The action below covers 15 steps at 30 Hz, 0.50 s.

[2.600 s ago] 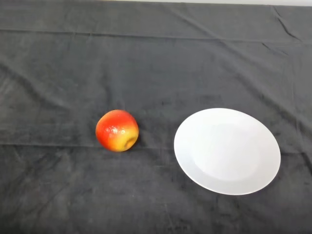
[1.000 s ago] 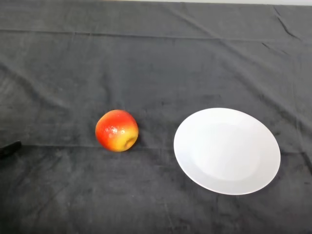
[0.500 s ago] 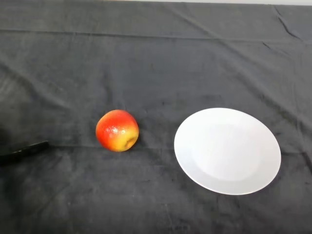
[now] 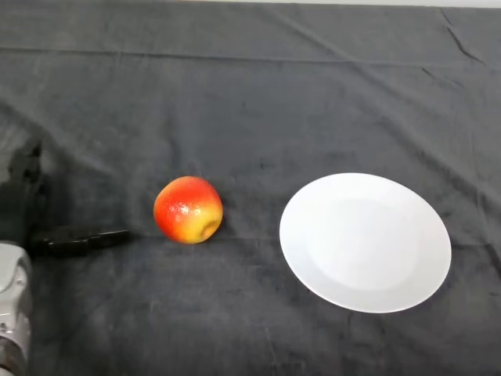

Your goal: Move the apple to the plate

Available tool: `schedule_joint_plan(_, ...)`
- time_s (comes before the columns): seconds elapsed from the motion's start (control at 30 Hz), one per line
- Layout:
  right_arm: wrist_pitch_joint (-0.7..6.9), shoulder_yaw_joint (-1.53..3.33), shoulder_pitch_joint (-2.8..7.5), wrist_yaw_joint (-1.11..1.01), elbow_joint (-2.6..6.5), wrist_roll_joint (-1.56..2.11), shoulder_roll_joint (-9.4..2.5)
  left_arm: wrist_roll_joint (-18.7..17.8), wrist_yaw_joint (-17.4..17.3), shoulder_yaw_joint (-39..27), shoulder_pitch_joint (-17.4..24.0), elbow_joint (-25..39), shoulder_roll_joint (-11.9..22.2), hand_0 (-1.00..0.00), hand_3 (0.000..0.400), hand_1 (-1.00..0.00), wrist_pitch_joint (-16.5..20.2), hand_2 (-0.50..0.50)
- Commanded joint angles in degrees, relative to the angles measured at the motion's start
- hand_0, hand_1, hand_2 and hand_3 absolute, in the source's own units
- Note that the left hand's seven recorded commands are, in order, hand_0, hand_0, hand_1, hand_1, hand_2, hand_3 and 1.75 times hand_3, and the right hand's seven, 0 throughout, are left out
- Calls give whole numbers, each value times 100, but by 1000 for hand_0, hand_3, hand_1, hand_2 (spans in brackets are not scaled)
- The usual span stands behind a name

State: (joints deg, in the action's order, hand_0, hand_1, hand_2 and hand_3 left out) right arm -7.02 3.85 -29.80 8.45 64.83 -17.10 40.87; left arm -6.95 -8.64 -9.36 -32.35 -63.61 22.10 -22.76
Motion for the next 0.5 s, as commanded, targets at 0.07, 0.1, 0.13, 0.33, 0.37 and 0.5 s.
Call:
schedule_joint_plan(0.07,93,138,477,-72,121,-112,-275,178,-97,247,-222,209,-217,0,0,0,-114,0)
schedule_joint_plan(0.1,93,137,478,-72,120,-112,-275,198,-112,277,-230,212,-235,0,0,0,-128,0)
schedule_joint_plan(0.13,94,137,478,-72,119,-112,-275,220,-129,310,-241,215,-253,0,0,0,-143,0)
schedule_joint_plan(0.33,97,136,481,-73,113,-111,-275,342,-200,490,-306,224,-334,0,0,0,-223,0)
schedule_joint_plan(0.37,98,136,481,-73,113,-111,-275,361,-202,518,-315,225,-351,0,0,0,-235,0)
schedule_joint_plan(0.5,99,135,482,-74,110,-111,-275,444,-201,648,-348,223,-441,0,0,0,-289,0)
